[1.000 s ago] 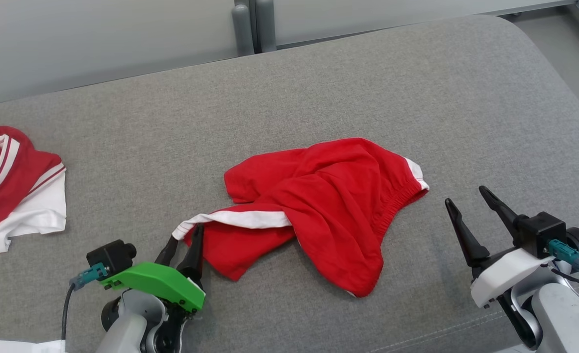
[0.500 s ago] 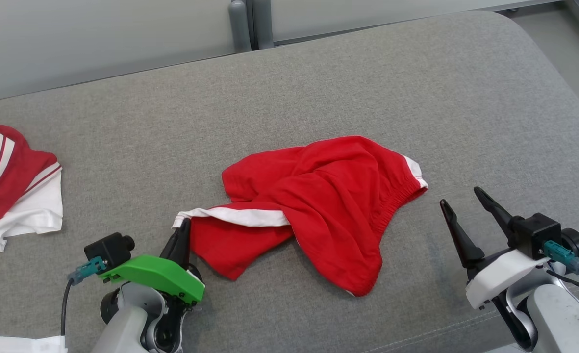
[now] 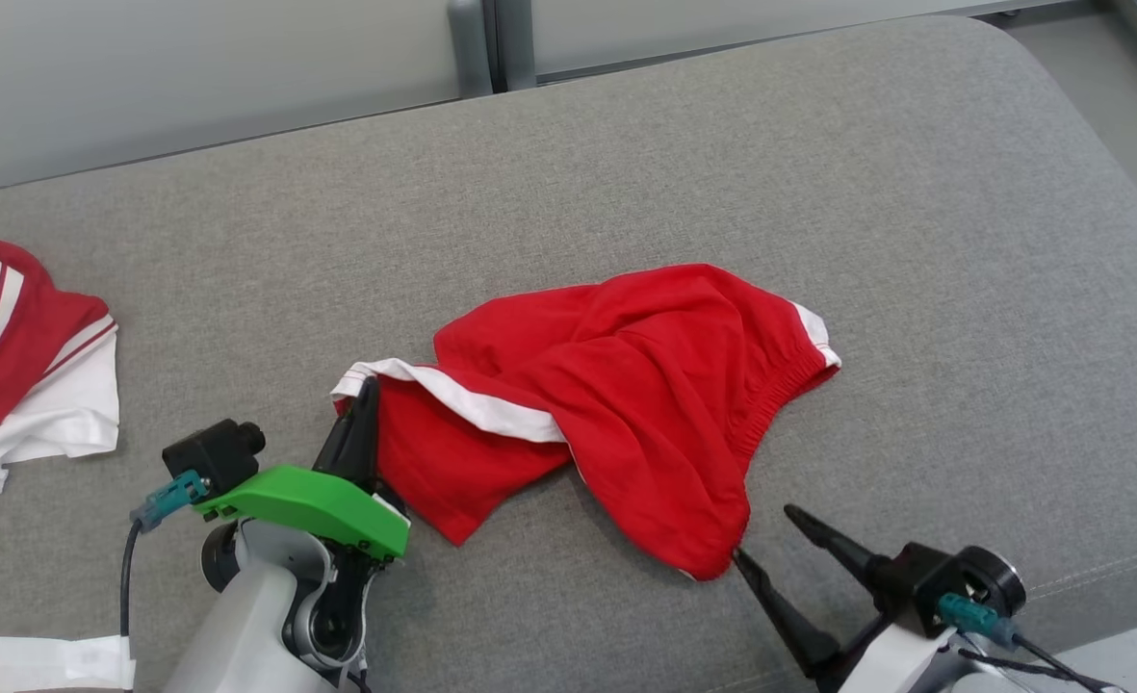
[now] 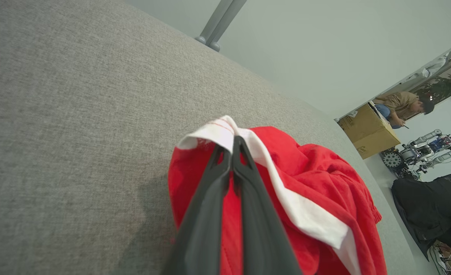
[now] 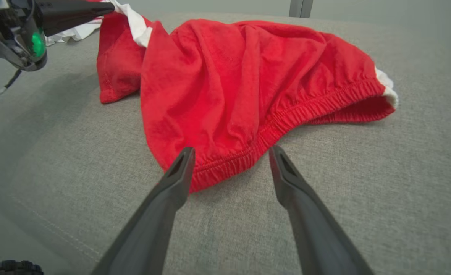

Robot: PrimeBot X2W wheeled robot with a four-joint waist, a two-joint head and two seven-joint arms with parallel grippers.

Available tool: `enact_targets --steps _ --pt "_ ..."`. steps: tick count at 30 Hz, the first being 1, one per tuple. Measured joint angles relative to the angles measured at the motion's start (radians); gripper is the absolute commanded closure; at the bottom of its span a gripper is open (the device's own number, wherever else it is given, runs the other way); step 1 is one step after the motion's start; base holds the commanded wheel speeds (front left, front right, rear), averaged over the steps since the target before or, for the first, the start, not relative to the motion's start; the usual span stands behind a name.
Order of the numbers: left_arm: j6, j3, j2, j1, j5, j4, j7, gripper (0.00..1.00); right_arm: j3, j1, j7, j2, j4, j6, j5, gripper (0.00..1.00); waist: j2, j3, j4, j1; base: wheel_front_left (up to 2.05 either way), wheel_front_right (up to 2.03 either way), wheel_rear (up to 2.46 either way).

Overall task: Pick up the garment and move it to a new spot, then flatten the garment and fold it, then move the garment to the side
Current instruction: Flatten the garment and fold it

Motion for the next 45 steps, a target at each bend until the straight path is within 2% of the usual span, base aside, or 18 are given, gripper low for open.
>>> enact_targets --steps 7,16,28,36,38,40,44,45 --pt "-0.008 -0.025 0.0 -0.001 0.004 -0.003 -0.001 1.0 0.113 0.022 0.0 -0.036 0.011 0.0 0.008 0.0 0.0 0.004 0.0 0.0 0.0 0.0 0.0" --pt "-0.009 -0.064 -0.001 -0.001 -0.005 -0.007 -0.007 1.0 0.147 -0.021 0.0 -0.043 0.068 0.0 0.008 0.0 0.0 0.006 0.028 0.0 0.0 0.0 0.0" --pt "-0.008 -0.093 -0.001 -0.001 -0.005 -0.01 -0.008 1.0 0.199 -0.071 0.0 -0.001 0.169 0.0 0.039 0.02 0.0 0.009 0.087 0.0 0.0 0.0 0.0" --pt "-0.006 -0.09 -0.001 -0.001 -0.005 -0.01 -0.009 1.0 0.22 -0.11 0.0 0.014 0.186 0.0 0.052 0.05 0.0 0.008 0.09 0.0 0.0 0.0 0.0" --pt "-0.006 -0.09 -0.001 -0.001 -0.005 -0.01 -0.009 1.0 0.225 -0.126 0.0 0.023 0.186 0.0 0.052 0.21 0.0 0.007 0.088 0.0 0.0 0.0 0.0" --pt "-0.006 -0.09 -0.001 -0.001 -0.005 -0.01 -0.013 1.0 0.234 -0.137 0.0 0.029 0.187 0.0 0.048 0.5 0.0 0.006 0.086 0.0 0.0 0.0 0.0" --pt "-0.006 -0.088 -0.001 -0.001 -0.005 -0.007 -0.016 1.0 0.236 -0.152 0.0 0.031 0.192 0.0 0.031 0.7 0.0 0.003 0.081 0.0 0.0 0.0 0.0" --pt "-0.006 -0.085 -0.001 0.0 -0.005 -0.005 -0.017 1.0 0.236 -0.157 0.0 0.032 0.193 0.0 0.026 0.8 0.0 0.001 0.08 0.0 0.0 0.0 0.0"
